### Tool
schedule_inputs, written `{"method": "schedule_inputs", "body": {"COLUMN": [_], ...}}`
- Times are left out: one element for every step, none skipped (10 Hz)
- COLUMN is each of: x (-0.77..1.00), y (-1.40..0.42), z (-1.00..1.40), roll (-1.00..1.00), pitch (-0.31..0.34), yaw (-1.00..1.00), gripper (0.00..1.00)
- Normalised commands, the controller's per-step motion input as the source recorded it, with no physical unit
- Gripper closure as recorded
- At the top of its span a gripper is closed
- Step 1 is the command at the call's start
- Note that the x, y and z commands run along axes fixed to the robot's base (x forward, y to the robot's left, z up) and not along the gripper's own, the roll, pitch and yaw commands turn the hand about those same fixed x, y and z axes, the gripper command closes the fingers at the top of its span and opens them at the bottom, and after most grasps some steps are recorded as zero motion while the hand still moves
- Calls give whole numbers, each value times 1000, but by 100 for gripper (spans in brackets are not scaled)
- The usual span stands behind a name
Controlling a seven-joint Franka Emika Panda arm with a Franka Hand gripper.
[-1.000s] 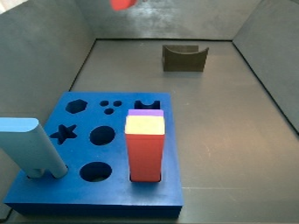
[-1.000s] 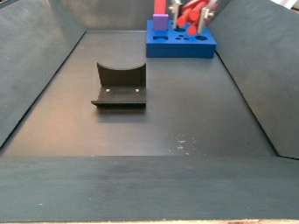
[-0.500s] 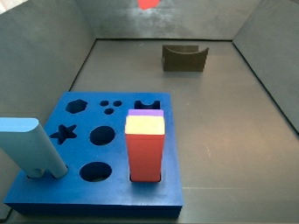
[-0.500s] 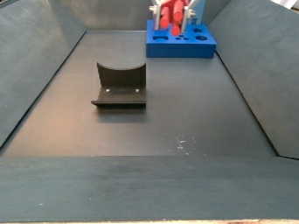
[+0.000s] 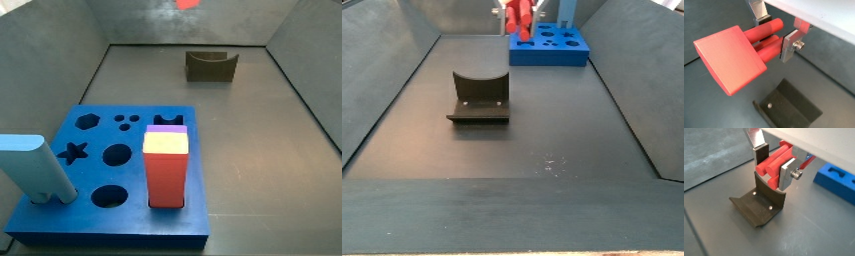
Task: Pick up the 3 prong object. Move up. Place the 3 prong object on the fixture. Regrasp the 3 prong object. Move to above the board. Insert the 3 prong object.
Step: Place the 3 prong object on the fixture.
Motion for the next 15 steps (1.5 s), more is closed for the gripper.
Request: {"method": "schedule_inputs", "body": {"x": [1000, 1000, 949, 845, 767, 717, 623, 550, 458, 384, 271, 213, 138, 125, 132], "y": [56, 53, 51, 51, 52, 50, 51, 51, 50, 38, 37, 37, 74, 79, 89], "z": [-43, -27, -23, -19, -14, -11, -9, -11, -10, -4, -3, -5, -1000, -1000, -1000], "roll": [-1000, -1000, -1000, -1000, -1000, -979, -762, -599, -380, -253, -183, -174, -1000, -1000, -1000], "pitch": [197, 203, 210, 218, 227, 226, 181, 151, 117, 100, 78, 75, -27, -37, -29], "yaw": [-5, -19, -33, -60, -82, -98, -112, -120, -122, -112, -101, -93, -129, -130, -125], "gripper": [100, 100, 100, 100, 100, 100, 100, 100, 100, 100, 100, 100, 100, 100, 100]}}
